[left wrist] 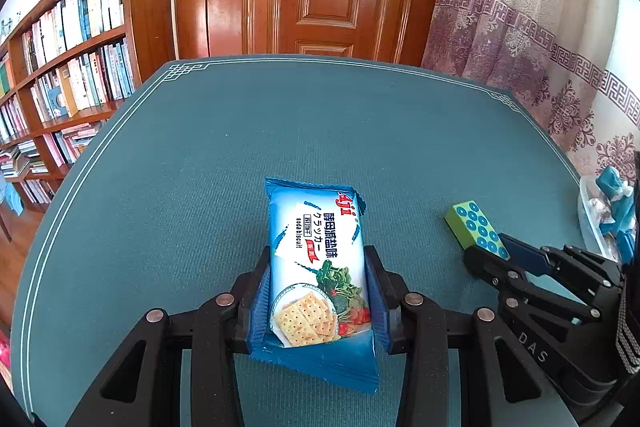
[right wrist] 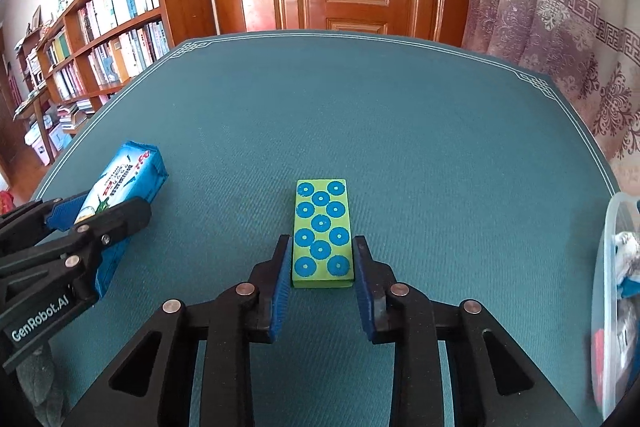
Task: Organize objects
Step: 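Carry the green dotted block into the bowl and open the right gripper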
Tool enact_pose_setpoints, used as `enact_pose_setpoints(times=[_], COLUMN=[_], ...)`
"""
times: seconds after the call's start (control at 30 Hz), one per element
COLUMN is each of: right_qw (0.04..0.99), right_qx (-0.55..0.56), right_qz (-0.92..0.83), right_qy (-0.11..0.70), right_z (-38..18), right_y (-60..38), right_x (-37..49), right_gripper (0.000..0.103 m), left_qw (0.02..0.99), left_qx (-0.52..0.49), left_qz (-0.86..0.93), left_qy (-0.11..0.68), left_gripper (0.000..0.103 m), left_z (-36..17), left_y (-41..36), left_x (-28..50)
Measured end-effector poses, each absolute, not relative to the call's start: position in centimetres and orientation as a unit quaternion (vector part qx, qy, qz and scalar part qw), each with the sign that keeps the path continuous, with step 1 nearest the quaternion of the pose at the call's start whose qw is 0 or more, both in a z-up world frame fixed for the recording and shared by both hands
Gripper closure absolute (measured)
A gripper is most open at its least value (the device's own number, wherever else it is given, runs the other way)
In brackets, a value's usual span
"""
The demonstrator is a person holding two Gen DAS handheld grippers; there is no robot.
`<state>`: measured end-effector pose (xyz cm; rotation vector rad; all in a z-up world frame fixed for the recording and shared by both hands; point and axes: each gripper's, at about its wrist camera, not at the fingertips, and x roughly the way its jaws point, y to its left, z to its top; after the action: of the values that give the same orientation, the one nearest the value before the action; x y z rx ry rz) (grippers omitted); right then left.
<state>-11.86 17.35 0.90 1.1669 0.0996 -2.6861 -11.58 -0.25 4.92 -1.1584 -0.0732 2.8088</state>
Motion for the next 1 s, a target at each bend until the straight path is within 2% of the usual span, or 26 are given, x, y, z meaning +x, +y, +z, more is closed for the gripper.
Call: enact_pose_setpoints(times=[0.8,0.9,1.0], right_qw=[0.059,0.053,0.052], right_qx=[0.405,0.411,0.413], right_qz=[-0.912,-0.91,-0.909], right_qy=[0.003,0.001,0.01], right_z=[1.1,0.8,0.6], right_y=[21.9,21.9,21.5], right_x=[-1.1,-1.3,-1.7], right_gripper=[0.072,0.071,0.063], left_qw=[0.112,0.116,0.118], left_qx=[-0.363,-0.361,-0.36], left_qz=[0.925,0.925,0.925], left_qy=[0.017,0.019,0.019], left_gripper=[0.059,0.059,0.059], left_z=[5.8,5.8,5.8], left_y=[4.2,4.5,4.5], left_x=[-8.8,-8.5,-8.3])
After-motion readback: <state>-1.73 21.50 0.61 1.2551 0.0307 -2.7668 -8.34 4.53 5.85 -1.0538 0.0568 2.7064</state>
